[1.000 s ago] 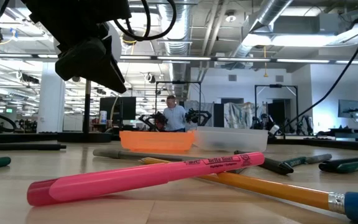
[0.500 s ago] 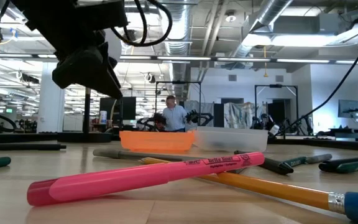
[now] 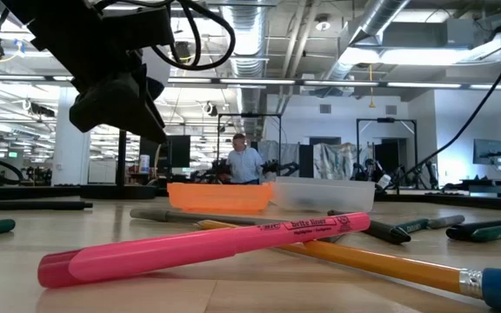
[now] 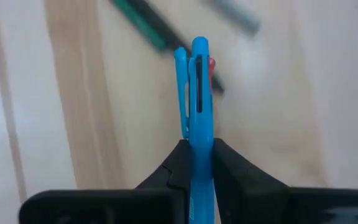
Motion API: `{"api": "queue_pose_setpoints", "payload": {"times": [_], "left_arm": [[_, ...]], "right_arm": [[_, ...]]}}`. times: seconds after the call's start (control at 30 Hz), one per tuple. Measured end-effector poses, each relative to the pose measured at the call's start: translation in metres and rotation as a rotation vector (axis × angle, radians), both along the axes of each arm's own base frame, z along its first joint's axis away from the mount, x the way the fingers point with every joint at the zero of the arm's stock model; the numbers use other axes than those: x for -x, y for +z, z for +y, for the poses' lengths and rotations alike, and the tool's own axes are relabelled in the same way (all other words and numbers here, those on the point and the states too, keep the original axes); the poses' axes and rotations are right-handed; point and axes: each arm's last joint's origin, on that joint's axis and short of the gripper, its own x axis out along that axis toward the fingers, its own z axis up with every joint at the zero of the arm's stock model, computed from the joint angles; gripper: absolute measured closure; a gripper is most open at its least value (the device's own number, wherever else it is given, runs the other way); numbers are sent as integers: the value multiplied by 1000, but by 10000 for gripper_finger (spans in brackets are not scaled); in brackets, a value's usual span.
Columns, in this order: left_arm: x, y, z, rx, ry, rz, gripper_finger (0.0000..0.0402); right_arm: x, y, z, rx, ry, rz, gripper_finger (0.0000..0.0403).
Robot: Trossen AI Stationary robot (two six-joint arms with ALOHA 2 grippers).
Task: Pick & place school supplies into a supply box
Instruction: Put the blue pen into the orange supply box
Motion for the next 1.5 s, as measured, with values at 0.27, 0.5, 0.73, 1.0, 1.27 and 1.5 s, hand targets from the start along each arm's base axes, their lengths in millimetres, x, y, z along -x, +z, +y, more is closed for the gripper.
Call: {"api": "queue_pose_setpoints", "payload": {"times": [0.27,0.5,0.73,1.0,1.27,1.5], "left_arm": [[0,0,0,-10,0,-3,244],[0,0,0,-10,0,-4,244],[0,0,0,-10,0,-4,244],[0,0,0,-8,0,-3,244],[1,0,0,-8,6,0,244],[2,0,-1,-7,2,3,244]], "right_arm": [[-21,30,-3,386,281,-173,378],[-54,35,-38,626,364,-147,367],[-88,42,-74,724,541,-150,369],[-106,43,-104,825,714,-125,369],[-138,18,-122,865,815,-51,367],[-161,3,-129,882,893,36,368]]}}
